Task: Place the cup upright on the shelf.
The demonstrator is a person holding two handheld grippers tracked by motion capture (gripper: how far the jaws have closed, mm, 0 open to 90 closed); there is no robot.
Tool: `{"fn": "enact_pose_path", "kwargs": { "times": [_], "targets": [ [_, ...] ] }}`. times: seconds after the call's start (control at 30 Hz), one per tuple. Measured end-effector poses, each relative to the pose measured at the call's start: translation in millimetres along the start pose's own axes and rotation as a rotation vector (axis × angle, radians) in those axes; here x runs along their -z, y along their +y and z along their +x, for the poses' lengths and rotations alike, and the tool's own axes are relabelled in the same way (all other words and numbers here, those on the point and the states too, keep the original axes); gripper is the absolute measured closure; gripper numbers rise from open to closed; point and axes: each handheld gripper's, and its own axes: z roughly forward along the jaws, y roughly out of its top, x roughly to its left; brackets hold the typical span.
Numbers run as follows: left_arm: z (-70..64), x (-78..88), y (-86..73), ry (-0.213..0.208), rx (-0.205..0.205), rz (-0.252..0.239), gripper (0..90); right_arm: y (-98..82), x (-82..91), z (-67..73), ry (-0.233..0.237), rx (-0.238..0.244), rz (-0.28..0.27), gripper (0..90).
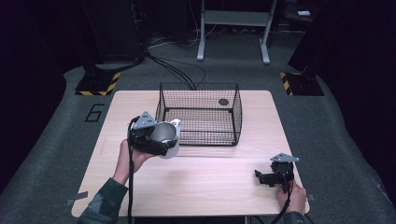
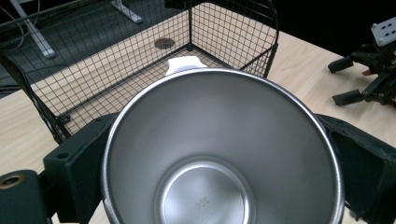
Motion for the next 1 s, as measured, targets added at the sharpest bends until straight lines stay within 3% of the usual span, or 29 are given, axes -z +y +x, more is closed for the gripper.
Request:
{"fn": "enact_pose_path", "kwargs": {
  "times": [0.57,1.0],
  "targets": [
    [11.2,-10.0,28.8,-0.008,-0.009,-0.012,6.1,0.1,0.1,0.0,0.0,0.0,0.004,0.0],
    [19.9,-24.6,47.8,-0.006,-0.02,0.006,6.1,0.0,0.0,0.0,0.001,0.0,0.0,0.0]
  ]
}}
